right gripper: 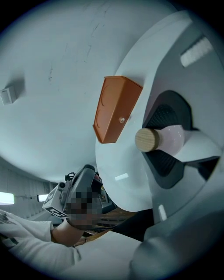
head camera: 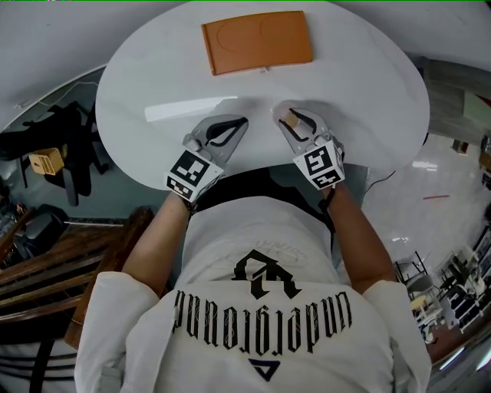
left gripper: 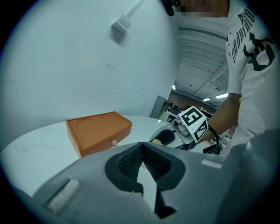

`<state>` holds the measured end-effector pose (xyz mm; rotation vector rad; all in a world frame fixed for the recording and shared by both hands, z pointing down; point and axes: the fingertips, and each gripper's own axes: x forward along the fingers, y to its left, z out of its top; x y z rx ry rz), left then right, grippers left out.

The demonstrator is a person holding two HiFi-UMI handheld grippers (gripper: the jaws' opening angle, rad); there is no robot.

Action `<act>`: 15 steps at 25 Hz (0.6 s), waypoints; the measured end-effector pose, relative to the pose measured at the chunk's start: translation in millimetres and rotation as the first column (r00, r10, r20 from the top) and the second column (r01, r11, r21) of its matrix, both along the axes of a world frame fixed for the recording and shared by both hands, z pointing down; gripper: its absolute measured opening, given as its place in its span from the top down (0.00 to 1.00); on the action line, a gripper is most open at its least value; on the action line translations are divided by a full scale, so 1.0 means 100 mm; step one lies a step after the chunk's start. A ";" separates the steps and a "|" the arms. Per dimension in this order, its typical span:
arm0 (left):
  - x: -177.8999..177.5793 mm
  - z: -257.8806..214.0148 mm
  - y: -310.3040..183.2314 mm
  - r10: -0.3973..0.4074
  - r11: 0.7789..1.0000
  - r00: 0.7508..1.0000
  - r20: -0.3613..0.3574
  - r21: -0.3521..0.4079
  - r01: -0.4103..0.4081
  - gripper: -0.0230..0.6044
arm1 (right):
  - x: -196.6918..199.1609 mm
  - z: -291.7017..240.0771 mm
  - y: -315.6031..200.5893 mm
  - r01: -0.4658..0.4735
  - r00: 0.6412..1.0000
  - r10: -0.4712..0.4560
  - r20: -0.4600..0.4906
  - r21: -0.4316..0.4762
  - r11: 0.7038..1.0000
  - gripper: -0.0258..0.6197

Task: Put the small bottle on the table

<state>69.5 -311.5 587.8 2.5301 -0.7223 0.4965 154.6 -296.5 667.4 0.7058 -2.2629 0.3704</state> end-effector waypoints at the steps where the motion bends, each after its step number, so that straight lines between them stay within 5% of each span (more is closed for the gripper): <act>1: 0.00 0.00 0.01 0.000 1.000 1.000 0.000 -0.001 0.000 0.95 | 0.00 0.01 0.01 0.004 1.000 -0.004 -0.008 0.007 1.000 0.74; 15: 0.01 -0.05 0.13 -0.017 1.000 1.000 0.001 0.008 0.017 0.95 | 0.04 -0.06 0.02 -0.015 1.000 0.016 -0.007 0.046 0.999 0.64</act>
